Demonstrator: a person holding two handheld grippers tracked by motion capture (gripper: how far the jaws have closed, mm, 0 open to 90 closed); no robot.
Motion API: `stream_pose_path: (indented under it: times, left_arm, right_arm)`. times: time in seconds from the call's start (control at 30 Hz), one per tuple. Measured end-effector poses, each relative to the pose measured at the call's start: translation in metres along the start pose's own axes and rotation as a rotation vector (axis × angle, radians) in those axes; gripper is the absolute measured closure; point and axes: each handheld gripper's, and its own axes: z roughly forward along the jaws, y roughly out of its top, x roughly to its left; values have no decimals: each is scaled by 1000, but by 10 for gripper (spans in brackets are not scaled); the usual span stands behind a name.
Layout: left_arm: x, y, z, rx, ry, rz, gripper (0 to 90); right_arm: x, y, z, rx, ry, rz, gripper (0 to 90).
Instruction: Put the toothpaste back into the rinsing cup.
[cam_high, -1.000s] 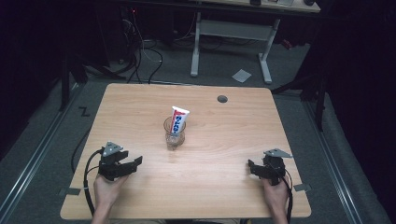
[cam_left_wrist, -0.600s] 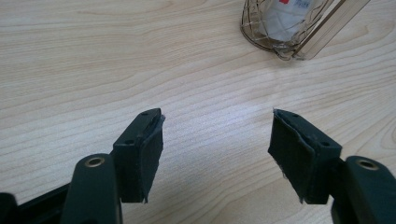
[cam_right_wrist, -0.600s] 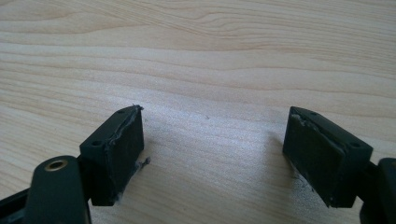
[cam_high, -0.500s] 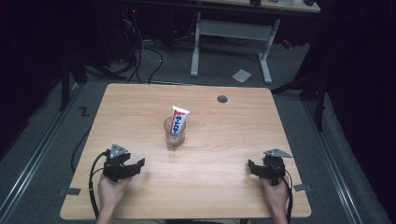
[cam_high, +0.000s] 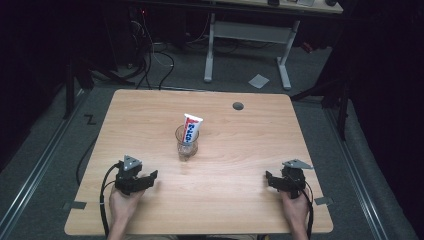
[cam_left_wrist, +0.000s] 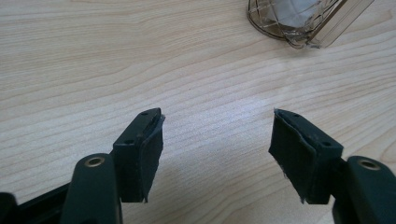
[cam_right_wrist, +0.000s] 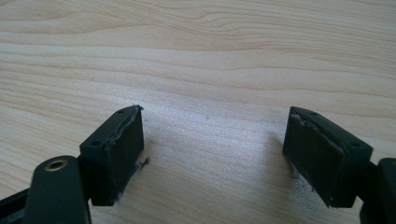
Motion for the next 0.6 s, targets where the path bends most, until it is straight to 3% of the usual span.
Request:
stream_pose_path:
  times: [0.6]
  left_arm:
    - [-6, -4, 13, 12, 55, 31, 346]
  right_arm:
    - [0, 0, 0, 0, 0, 0, 201]
